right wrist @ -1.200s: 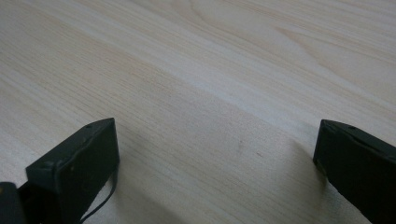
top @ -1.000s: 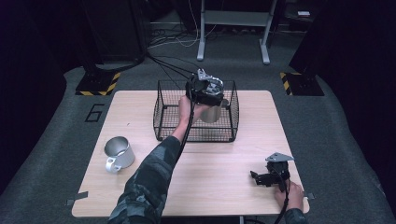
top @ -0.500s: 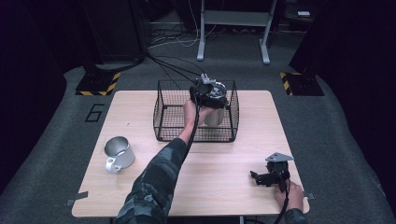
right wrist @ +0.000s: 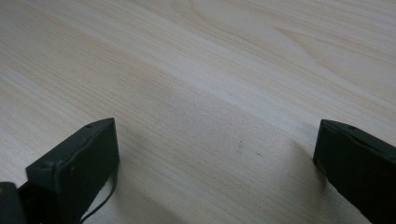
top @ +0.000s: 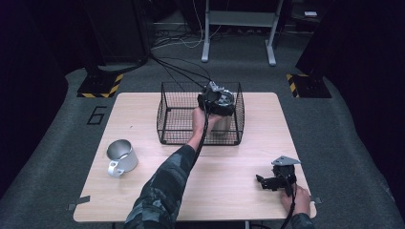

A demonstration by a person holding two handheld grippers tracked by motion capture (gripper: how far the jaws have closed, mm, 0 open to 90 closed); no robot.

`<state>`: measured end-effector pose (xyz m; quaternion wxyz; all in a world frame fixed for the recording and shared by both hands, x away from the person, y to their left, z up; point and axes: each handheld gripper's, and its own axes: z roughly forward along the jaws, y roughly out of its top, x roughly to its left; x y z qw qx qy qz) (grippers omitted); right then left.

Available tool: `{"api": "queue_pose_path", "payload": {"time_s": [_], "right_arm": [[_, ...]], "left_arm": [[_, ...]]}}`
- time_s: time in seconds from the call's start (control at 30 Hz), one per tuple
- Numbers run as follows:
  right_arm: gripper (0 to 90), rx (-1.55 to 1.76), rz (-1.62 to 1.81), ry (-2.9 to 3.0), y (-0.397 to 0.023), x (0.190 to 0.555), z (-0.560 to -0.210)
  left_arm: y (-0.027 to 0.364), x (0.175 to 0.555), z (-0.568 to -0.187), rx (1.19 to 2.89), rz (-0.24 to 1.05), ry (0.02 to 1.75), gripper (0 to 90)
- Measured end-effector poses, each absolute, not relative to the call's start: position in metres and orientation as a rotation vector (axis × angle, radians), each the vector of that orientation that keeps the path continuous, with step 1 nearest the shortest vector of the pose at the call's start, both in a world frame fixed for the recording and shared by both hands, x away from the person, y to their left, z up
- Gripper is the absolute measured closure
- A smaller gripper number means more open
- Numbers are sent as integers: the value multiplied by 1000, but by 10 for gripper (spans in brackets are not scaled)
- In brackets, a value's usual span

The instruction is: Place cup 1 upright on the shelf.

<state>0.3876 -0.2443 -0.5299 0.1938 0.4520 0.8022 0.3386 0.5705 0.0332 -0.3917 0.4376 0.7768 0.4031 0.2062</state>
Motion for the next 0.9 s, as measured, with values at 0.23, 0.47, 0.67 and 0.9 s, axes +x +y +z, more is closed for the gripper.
{"api": "queue_pose_path", "payload": {"time_s": [0.23, 0.47, 0.67, 0.9], "right_arm": [[0, 1271, 950, 2249, -244, 387, -530], [0, 1270, 950, 2249, -244, 387, -530], [0, 1270, 950, 2249, -244, 387, -530], [0, 1273, 950, 2250, -244, 387, -530]], "left_arm": [[28, 571, -400, 1928, 516, 1003, 38], [25, 571, -404, 1943, 514, 1005, 38], [21, 571, -410, 1963, 515, 996, 38], [21, 569, -412, 1973, 519, 975, 38]]}}
